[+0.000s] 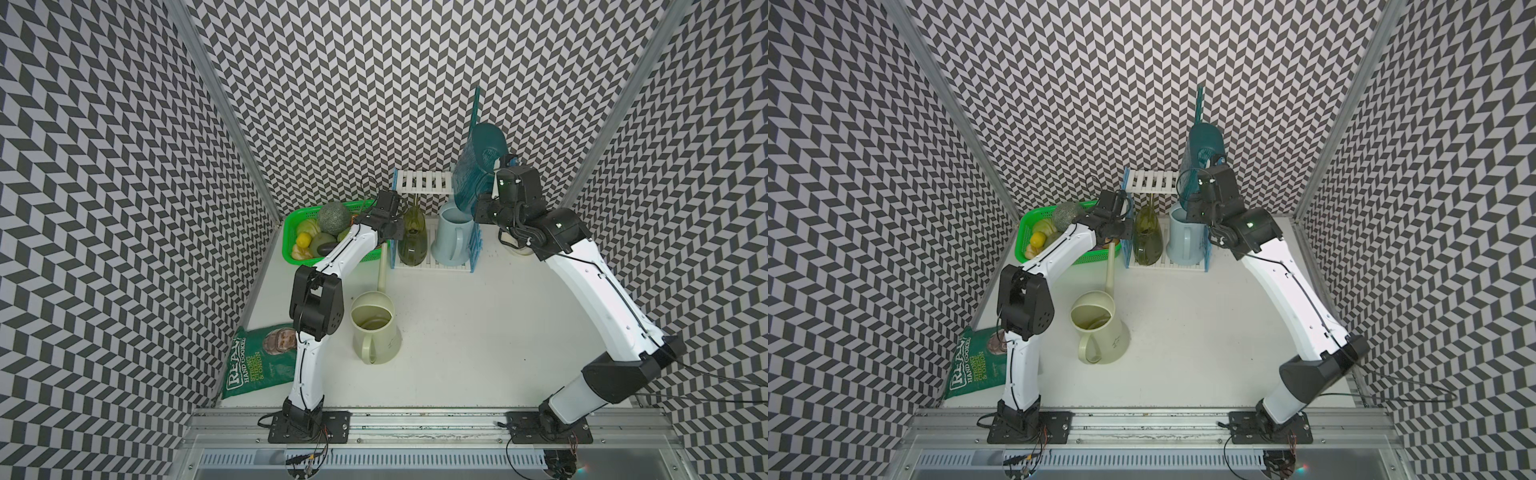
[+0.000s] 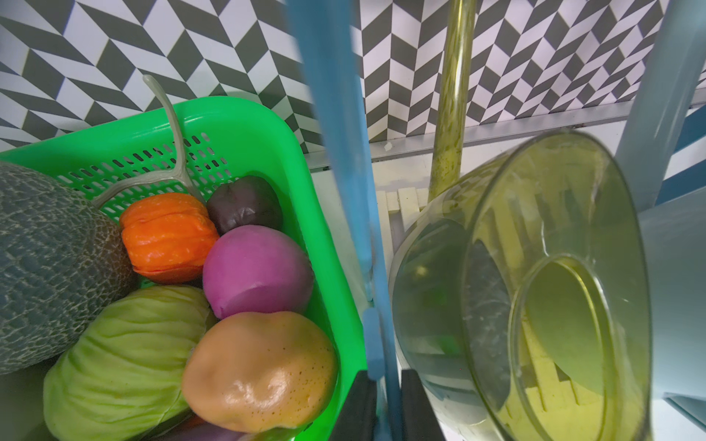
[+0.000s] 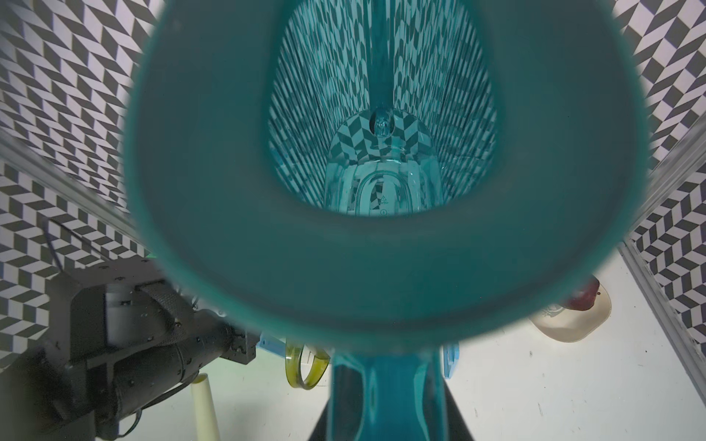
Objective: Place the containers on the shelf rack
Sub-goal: Adjust the shelf at the center of the board.
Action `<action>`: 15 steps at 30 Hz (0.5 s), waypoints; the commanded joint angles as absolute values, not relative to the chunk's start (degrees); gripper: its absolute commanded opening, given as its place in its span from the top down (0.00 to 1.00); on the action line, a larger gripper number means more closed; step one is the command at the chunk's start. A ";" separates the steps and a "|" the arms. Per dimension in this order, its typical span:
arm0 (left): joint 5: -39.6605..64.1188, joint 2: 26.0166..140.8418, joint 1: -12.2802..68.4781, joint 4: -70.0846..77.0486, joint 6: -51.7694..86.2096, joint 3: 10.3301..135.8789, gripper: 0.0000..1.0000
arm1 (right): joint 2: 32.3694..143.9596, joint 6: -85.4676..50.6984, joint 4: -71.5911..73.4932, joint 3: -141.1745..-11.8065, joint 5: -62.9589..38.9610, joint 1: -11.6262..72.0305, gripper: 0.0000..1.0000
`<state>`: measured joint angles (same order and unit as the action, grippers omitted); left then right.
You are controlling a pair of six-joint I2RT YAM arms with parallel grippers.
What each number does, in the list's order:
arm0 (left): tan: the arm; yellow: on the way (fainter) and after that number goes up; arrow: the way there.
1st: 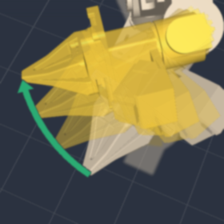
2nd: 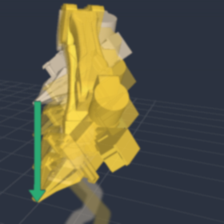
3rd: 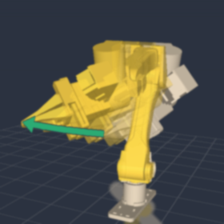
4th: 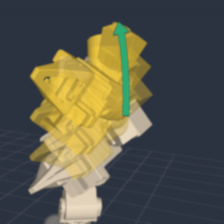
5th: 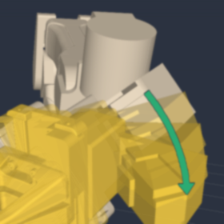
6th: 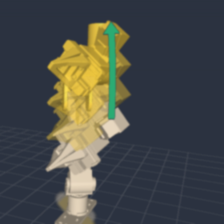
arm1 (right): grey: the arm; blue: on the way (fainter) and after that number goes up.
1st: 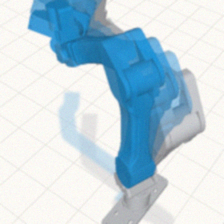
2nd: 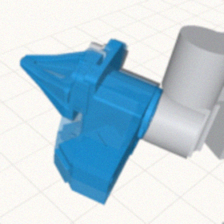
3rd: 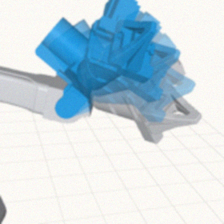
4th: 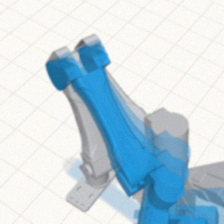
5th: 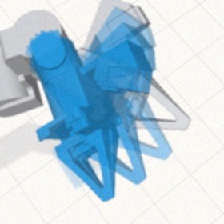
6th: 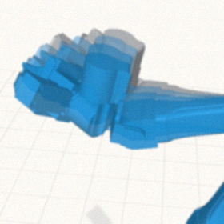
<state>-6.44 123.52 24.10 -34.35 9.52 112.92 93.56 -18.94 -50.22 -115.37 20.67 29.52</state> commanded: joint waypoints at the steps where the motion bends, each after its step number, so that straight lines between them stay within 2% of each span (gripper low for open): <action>1: -2.13 123.40 26.70 -36.03 7.67 111.41 0.84 | 94.93 -19.75 -47.05 -120.53 24.62 29.99 1.00; 15: -0.16 122.31 28.58 -35.36 5.28 109.09 0.84 | 98.97 -22.00 -53.24 -125.33 29.25 29.38 1.00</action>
